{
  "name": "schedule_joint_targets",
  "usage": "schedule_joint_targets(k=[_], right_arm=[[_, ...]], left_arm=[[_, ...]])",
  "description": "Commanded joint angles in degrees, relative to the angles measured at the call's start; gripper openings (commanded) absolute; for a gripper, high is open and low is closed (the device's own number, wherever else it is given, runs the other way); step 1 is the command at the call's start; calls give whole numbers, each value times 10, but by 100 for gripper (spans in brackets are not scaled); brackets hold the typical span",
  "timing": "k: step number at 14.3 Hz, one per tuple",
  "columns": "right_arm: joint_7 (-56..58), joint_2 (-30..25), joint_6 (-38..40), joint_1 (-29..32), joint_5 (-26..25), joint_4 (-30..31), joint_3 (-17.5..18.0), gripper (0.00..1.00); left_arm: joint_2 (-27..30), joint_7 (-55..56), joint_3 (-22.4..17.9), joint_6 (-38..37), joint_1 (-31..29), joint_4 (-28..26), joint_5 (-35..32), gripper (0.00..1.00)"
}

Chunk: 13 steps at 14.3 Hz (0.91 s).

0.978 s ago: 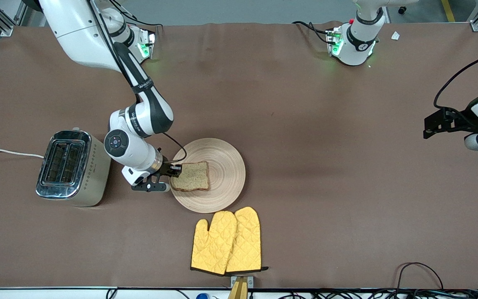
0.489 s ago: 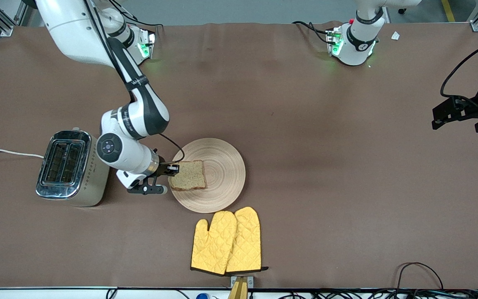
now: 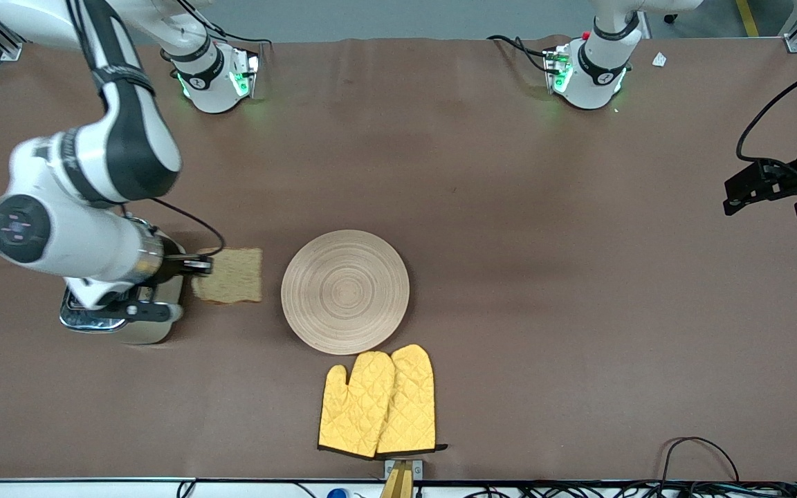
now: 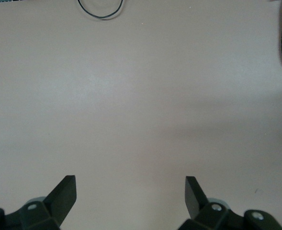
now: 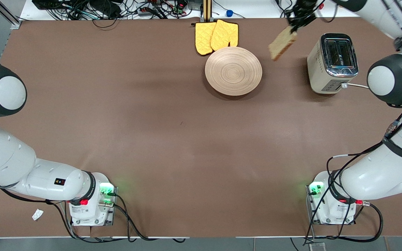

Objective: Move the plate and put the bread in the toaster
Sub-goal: 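Lift the bread with the right gripper and carry it over the toaster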

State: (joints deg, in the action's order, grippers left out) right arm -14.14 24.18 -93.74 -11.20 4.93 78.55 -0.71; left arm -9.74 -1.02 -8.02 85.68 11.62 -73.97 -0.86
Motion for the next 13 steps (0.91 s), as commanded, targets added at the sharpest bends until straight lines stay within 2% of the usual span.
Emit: schedule_joint_targets(k=[1,6,8,11,13], right_arm=[[52,-5,29,41,-10,-9,4,1],[122,-25,37,96,-28,-14,2,1],[164,-40,72,111,-72,-16,3,0],[190,-40,112,119,-144,-59,4,0],[186,-40,113,111,-184,-59,5,0]], left_arm=[[12,6,-4,-2,-4,-11,8,100],[17,13,-4,-2,-6,-8,9,100],[17,14,-5,-2,-7,-8,10,100],[12,15,-5,-2,-7,-8,10,100],[12,24,-5,-2,-7,-8,10,100]])
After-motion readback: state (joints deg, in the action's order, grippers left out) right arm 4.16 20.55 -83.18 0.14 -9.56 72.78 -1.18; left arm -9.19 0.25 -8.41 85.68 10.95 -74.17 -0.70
